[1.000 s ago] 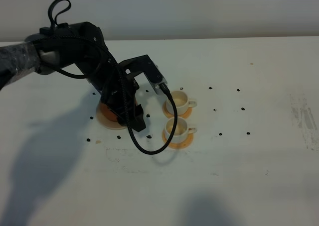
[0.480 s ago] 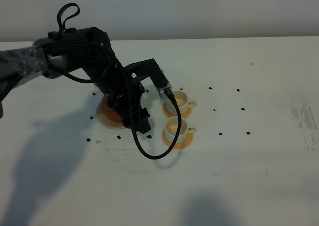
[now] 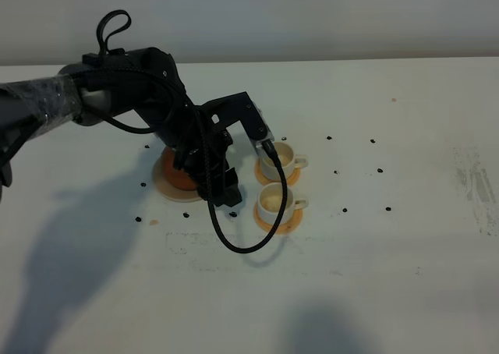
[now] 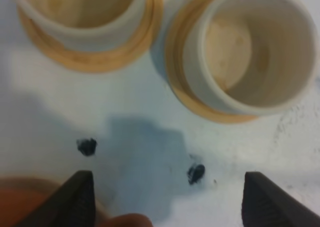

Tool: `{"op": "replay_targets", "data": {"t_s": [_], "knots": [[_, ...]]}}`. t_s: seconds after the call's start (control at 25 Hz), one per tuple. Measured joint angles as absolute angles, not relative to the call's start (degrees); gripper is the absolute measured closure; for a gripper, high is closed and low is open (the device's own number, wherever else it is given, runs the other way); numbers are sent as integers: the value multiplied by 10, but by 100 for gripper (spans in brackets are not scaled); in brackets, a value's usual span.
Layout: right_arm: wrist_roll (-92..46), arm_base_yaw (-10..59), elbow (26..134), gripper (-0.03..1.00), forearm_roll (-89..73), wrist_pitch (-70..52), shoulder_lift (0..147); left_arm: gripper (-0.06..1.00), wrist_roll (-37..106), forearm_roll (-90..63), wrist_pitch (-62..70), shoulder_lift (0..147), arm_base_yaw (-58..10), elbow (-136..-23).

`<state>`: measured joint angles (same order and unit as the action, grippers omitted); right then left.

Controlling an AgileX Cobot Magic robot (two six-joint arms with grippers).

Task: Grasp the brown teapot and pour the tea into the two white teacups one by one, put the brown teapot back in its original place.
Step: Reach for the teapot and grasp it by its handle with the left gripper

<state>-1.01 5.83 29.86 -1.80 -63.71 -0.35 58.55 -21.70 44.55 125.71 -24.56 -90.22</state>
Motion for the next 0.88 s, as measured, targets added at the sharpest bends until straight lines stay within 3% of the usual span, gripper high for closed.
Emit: {"op": "replay_targets", "data": {"t_s": [0.88], "knots": [[-10,58,299,42,-18,-637,-3,35,603,-228,407,1270,-251,-902]]}}
